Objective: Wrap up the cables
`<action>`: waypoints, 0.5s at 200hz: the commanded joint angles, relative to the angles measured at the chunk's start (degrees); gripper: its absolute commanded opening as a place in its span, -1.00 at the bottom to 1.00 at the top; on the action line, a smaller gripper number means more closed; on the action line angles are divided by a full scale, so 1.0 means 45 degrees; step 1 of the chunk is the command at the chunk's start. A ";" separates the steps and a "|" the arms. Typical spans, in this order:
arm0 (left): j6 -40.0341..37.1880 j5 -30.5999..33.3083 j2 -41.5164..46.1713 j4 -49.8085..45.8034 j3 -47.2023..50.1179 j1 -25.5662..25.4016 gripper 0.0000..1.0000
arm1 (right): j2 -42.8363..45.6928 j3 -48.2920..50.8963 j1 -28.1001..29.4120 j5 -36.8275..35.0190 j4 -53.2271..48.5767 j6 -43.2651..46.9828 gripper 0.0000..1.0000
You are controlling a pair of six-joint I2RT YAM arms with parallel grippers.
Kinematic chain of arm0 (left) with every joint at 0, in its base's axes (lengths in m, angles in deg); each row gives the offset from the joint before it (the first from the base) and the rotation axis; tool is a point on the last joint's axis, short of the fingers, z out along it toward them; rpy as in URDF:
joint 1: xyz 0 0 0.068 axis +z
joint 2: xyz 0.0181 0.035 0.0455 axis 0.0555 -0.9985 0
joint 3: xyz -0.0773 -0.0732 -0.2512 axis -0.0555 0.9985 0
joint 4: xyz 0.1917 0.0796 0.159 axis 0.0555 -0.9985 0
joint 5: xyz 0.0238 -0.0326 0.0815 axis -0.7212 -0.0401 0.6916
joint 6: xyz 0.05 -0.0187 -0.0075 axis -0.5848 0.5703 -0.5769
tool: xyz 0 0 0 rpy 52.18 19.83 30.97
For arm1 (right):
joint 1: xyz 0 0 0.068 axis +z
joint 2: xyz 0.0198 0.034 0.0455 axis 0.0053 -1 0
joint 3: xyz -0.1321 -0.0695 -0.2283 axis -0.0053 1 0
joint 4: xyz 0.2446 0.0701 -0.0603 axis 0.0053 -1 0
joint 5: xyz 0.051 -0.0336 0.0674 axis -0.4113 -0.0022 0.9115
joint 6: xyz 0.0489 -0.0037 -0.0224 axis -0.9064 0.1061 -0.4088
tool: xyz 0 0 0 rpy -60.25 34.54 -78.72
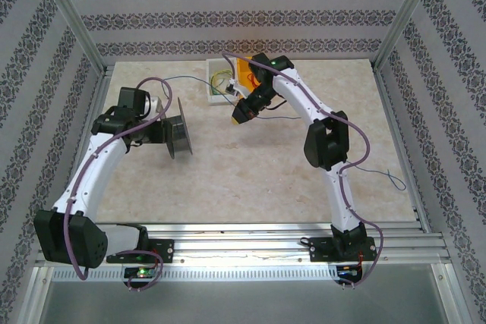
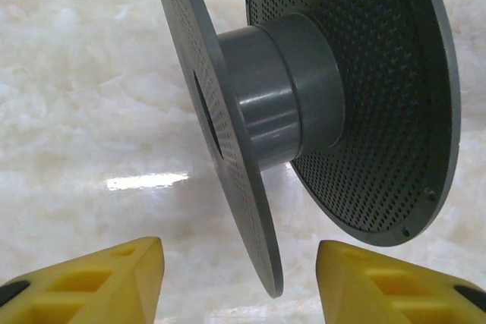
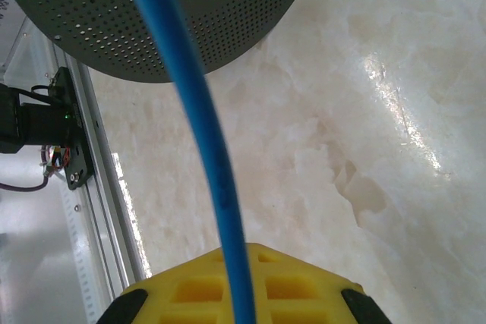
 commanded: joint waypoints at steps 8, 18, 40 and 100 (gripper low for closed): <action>0.0501 0.0527 -0.0538 0.0914 0.0302 -0.0364 -0.02 | 0.0843 0.0578 -0.0043 0.0115 0.0049 0.0361 -1.00; 0.0409 0.0649 -0.0784 0.0916 0.0288 -0.0394 -0.08 | 0.0926 0.0755 -0.0046 0.0109 0.0129 0.0357 -1.00; 0.0084 0.1118 -0.1291 0.0820 0.0036 -0.0408 -0.26 | 0.1063 0.1051 -0.0046 0.0149 0.0143 0.0419 -1.00; -0.1073 0.2237 -0.2592 0.0286 -0.1490 -0.0419 -0.60 | 0.1450 0.1728 -0.0065 0.0525 0.0236 0.0560 -1.00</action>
